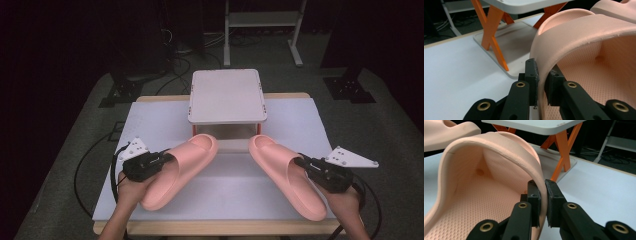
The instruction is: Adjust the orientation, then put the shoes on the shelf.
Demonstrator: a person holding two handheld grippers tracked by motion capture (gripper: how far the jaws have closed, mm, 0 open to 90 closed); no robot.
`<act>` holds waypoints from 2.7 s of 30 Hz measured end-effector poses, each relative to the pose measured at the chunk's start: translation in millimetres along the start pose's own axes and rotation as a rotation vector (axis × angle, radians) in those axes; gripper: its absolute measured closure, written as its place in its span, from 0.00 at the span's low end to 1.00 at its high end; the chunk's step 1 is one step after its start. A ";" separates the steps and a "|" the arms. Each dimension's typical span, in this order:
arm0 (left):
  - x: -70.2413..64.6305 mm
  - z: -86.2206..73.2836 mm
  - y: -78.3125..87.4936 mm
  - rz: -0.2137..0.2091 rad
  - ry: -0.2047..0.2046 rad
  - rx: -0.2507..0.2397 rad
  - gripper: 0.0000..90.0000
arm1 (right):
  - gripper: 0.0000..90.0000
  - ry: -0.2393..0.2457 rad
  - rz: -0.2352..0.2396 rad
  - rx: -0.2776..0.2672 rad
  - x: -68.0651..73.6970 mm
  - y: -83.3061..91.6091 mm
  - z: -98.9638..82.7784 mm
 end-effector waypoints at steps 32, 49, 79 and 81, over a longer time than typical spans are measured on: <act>1.9 39.1 18.4 0.004 -0.033 -0.027 0.91 | 0.92 0.045 0.002 -0.019 3.3 13.1 37.5; 16.0 74.9 23.9 0.022 -0.034 -0.048 0.91 | 0.92 0.053 0.026 -0.042 -1.2 12.4 77.0; 50.4 106.3 -1.0 0.058 0.020 -0.020 0.91 | 0.92 0.046 0.045 -0.015 -21.3 -28.0 124.7; 53.1 109.3 -4.2 0.063 0.021 -0.013 0.91 | 0.91 0.041 0.042 -0.009 -23.9 -31.4 127.5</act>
Point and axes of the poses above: each handheld gripper's, and its own axes: y roughly backward along the jaws, z roughly out of its top, x roughly to its left, the point moved 10 cm from there along -y, roughly forward along the jaws, and after that the axes turned 14 degrees about x, right-handed, at the moved point
